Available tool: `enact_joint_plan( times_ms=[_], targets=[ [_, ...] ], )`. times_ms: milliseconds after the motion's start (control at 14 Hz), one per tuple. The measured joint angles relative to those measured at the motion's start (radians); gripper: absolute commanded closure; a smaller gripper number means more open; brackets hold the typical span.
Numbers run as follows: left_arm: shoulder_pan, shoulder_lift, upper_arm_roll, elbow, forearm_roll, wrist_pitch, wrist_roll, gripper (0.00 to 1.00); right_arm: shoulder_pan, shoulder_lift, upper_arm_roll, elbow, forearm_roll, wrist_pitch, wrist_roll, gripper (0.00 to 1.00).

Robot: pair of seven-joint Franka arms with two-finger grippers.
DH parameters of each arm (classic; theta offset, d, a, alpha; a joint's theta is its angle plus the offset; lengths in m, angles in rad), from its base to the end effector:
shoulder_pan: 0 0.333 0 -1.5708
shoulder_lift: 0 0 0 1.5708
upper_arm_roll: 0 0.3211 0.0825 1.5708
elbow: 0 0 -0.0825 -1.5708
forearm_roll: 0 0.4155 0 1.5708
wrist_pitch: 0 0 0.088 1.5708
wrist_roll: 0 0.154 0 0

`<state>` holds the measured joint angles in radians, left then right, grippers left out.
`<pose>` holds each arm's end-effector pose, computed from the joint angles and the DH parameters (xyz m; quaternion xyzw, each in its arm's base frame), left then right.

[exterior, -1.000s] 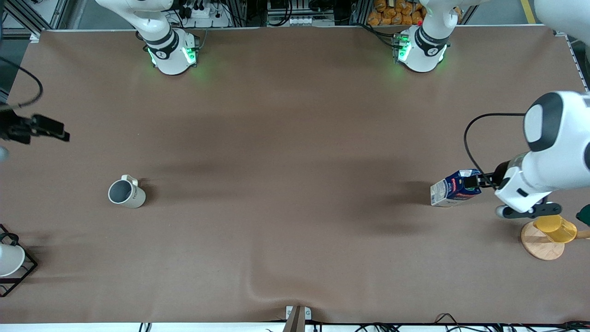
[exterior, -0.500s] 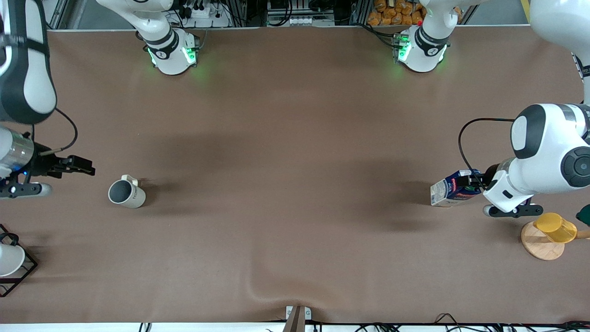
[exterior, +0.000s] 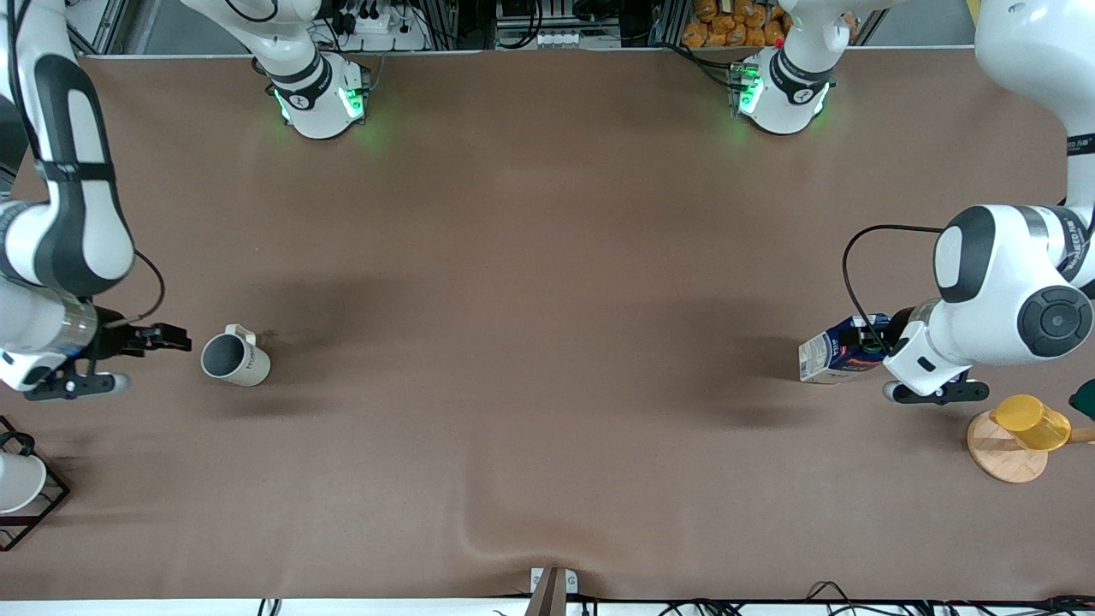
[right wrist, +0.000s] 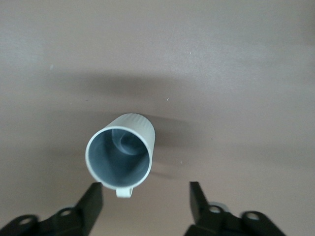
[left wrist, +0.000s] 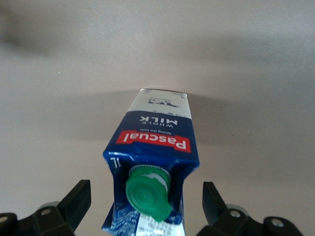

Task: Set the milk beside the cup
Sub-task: 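Grasp the milk carton with the left gripper while the right gripper grasps the mug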

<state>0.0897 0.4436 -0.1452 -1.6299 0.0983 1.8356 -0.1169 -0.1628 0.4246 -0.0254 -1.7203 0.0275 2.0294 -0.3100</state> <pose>0.6657 -0.0179 0.2919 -0.9930 -0.0155 0.1143 0.0239 0.6597 -0.1220 0.2722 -0.9968 -0.0548 0.0542 0.0207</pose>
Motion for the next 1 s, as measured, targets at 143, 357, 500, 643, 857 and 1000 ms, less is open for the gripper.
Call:
enact_joint_plan(
  times_ms=[143,357,500,643,857,1000],
  targets=[
    [0.005,0.005,0.001,0.0,0.0,0.006,0.0,0.21,0.0,0.05,0.0,0.0,0.0,0.046,-0.026,0.4],
    [0.007,0.006,0.002,0.0,0.0,0.01,0.0,0.24,0.0,0.095,0.003,0.0,0.001,0.079,-0.045,0.52],
    [0.007,0.011,0.002,0.0,0.0,0.011,0.0,0.38,0.001,0.115,0.006,0.0,0.004,0.093,-0.05,0.78],
    [0.007,0.017,0.002,0.0,0.0,0.015,0.0,0.57,0.001,0.125,0.009,0.0,0.008,0.097,-0.051,0.97],
    [0.005,0.018,0.002,0.004,0.0,0.02,0.0,0.7,0.002,0.128,0.023,0.002,0.012,0.097,-0.053,1.0],
    [0.003,0.016,-0.001,0.011,0.0,0.021,0.0,0.7,0.005,0.128,0.05,0.012,0.014,0.097,-0.053,1.0]
  ],
)
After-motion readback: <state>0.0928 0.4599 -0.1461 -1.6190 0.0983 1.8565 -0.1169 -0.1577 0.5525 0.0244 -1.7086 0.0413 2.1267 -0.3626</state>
